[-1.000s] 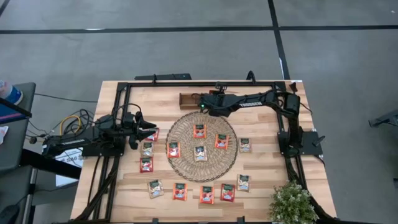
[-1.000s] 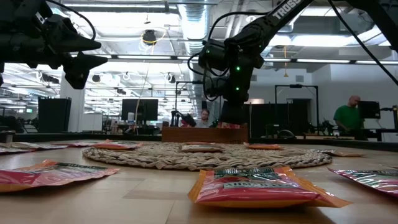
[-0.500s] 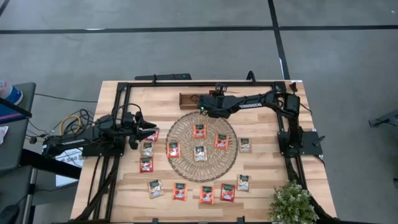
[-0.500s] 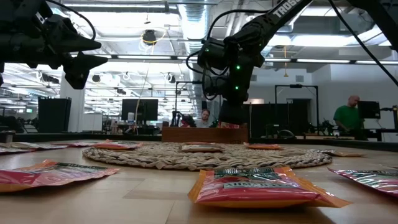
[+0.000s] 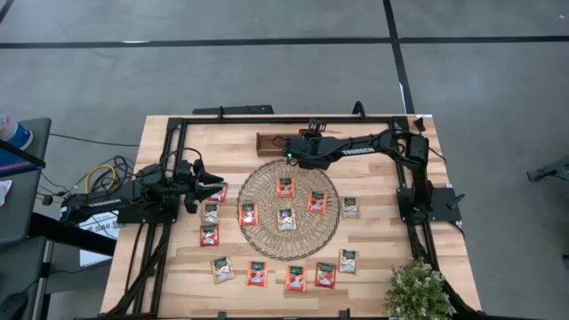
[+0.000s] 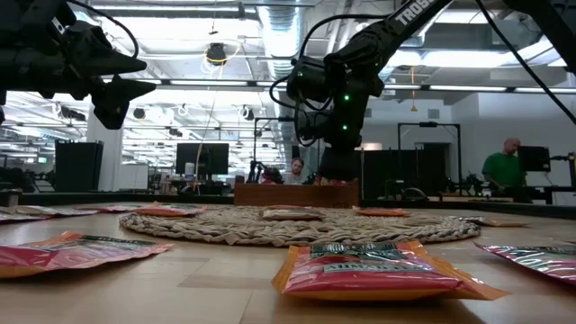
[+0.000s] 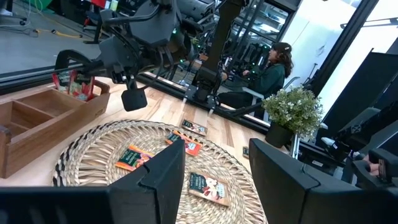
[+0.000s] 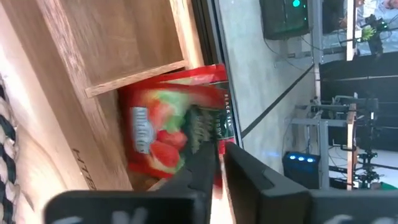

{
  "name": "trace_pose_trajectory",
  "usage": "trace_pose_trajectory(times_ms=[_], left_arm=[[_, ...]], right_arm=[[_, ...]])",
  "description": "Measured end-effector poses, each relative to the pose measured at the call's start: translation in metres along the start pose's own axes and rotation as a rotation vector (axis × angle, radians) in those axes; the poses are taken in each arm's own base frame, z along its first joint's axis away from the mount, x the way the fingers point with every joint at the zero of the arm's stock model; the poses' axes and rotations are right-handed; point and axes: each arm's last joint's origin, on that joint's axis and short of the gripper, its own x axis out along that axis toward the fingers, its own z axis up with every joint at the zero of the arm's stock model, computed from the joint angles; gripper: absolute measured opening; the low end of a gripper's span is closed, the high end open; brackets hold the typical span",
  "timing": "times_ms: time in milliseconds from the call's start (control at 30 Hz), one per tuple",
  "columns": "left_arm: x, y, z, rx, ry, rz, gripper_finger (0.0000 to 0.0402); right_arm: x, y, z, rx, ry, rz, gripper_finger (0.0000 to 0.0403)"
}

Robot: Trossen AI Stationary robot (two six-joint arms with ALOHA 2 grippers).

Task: Pick & Place Tea
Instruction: Put the red tea bag into the right section of the wooden organizer

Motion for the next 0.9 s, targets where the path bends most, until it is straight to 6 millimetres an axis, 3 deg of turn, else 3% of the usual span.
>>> trace_pose_trajectory(times_ms=[300, 433, 567, 667, 900], left_arm=[[0.000, 0.000, 0.000, 0.001, 0.000, 0.000, 0.0170], [0.000, 0.000, 0.000, 0.000, 0.000, 0.000, 0.0170], [0.000, 0.000, 0.000, 0.001, 0.000, 0.000, 0.0170], [0.000, 0.000, 0.000, 0.001, 0.000, 0.000, 0.0170], [0.000, 0.000, 0.000, 0.001, 0.000, 0.000, 0.0170]], right_arm=[[-0.004, 0.001, 0.001, -0.006, 0.008, -0.065, 0.0135], [-0.016, 0.001, 0.002, -0.012, 0.003, -0.143, 0.0168], [-0.050, -0.012, 0.006, 0.023, -0.049, -0.248, 0.0190], [-0.085, -0.027, 0.003, 0.043, -0.137, -0.208, 0.0199], [-0.161, -0.050, -0.043, -0.005, -0.263, 0.229, 0.0207]])
